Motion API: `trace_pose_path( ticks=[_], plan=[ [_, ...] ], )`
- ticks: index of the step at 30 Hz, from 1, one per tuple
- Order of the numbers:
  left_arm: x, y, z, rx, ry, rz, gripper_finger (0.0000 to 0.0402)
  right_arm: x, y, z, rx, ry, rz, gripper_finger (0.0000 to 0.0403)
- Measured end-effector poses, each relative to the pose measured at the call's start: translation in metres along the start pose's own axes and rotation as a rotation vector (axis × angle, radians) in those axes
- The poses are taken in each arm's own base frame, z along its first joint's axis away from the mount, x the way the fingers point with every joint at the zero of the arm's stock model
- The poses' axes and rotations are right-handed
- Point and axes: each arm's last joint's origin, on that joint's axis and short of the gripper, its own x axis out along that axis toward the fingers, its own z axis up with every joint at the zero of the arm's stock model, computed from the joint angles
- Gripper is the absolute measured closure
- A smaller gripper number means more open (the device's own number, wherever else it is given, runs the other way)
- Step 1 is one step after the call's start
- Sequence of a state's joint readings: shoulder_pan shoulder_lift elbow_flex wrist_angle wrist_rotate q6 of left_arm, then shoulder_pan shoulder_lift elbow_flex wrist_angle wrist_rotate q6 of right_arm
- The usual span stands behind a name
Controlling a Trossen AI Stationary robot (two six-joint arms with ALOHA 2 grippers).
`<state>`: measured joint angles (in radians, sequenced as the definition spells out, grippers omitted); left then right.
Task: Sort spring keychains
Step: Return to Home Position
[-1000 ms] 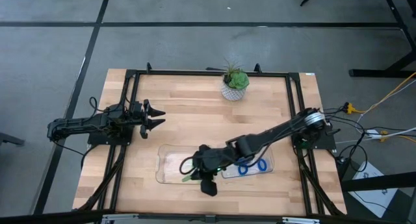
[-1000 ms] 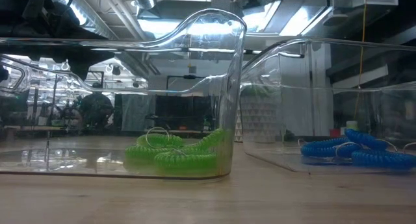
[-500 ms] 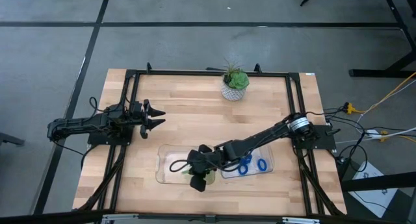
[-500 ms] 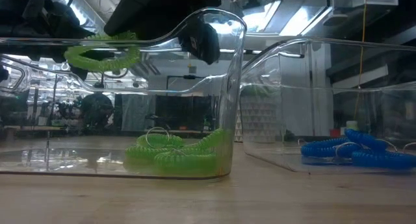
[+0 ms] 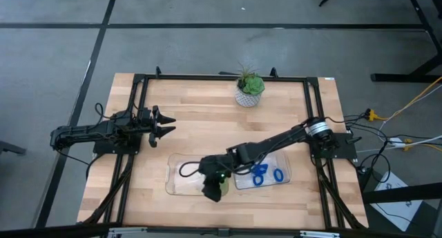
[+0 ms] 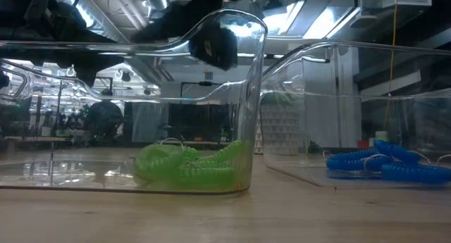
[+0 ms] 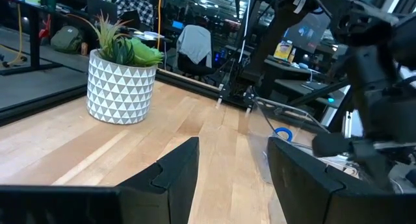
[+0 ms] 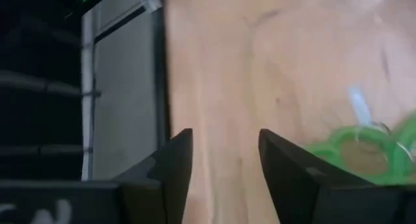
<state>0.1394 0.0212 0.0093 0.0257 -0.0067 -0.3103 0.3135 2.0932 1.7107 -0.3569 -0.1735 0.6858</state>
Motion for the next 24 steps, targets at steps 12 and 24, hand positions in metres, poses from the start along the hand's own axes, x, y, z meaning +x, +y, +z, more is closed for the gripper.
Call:
trace_pose_path(
  ticks=[12, 24],
  plan=[
    [0.0, 0.0, 0.0, 0.0, 0.0, 0.0, 0.0224, -0.095, 0.048, 0.001, -0.283, -0.123, -0.06, 0.0244],
    [0.0, 0.0, 0.0, 0.0, 0.0, 0.0, 0.0224, -0.205, 0.081, -0.047, -0.695, -0.082, -0.282, 0.0252]
  ],
)
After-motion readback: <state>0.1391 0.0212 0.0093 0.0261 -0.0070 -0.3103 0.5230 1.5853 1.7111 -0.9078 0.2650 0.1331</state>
